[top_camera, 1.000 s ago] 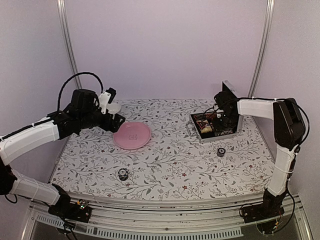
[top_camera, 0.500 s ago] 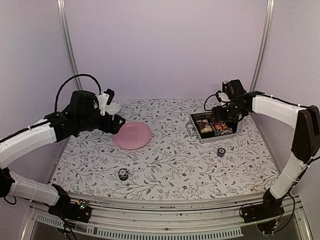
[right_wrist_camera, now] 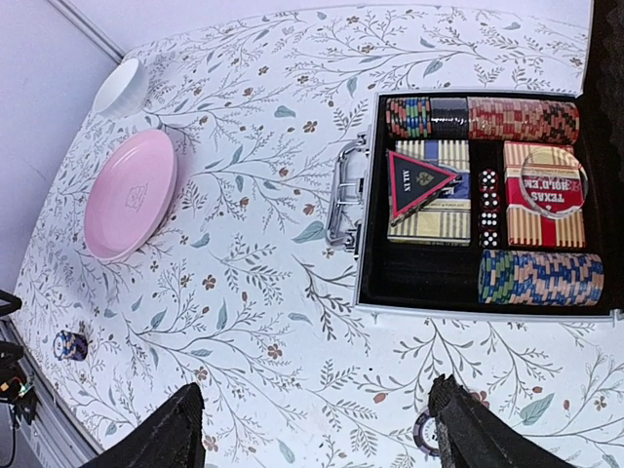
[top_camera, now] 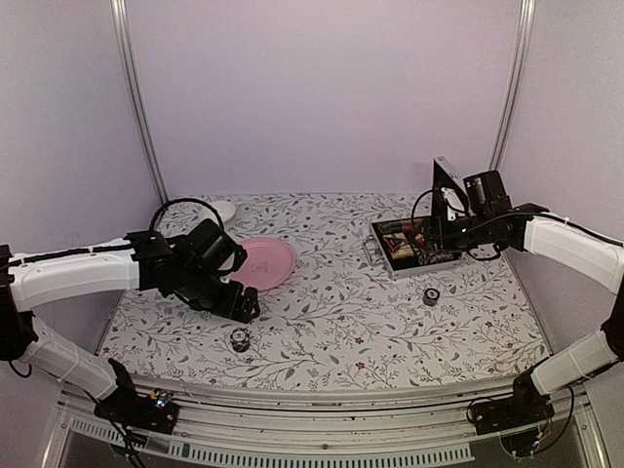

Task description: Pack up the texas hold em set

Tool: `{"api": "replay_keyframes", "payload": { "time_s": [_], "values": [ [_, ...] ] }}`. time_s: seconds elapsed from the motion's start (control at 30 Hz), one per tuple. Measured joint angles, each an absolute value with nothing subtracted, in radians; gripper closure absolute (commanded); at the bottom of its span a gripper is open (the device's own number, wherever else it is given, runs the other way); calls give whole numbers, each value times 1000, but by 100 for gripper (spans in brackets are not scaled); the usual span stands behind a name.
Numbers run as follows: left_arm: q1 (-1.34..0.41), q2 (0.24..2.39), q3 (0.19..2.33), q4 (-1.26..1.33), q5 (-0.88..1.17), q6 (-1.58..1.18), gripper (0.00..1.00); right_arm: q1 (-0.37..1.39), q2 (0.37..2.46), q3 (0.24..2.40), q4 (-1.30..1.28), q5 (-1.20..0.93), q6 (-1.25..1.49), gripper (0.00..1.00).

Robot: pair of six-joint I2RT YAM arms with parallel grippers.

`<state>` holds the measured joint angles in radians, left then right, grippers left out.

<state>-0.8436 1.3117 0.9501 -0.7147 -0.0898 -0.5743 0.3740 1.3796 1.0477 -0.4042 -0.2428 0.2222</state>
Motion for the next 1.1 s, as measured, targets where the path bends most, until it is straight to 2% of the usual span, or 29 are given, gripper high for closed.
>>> {"api": "replay_keyframes", "payload": {
  "time_s": [0.33, 0.67, 0.83, 1.1],
  "values": [
    [-844, 1457, 935, -727, -7, -602, 6, 379, 1342, 982, -344, -302, 265, 18],
    [-844, 1540, 901, -727, -19, -575, 25, 380, 1343, 961, -305, -339, 292, 18],
    [-844, 1552, 896, -719, -25, -565, 26, 380, 1356, 961, -287, -355, 300, 18],
    [-844, 1576, 892, -715, -43, -545, 35, 380, 1374, 961, -282, -361, 304, 18]
  ]
}}
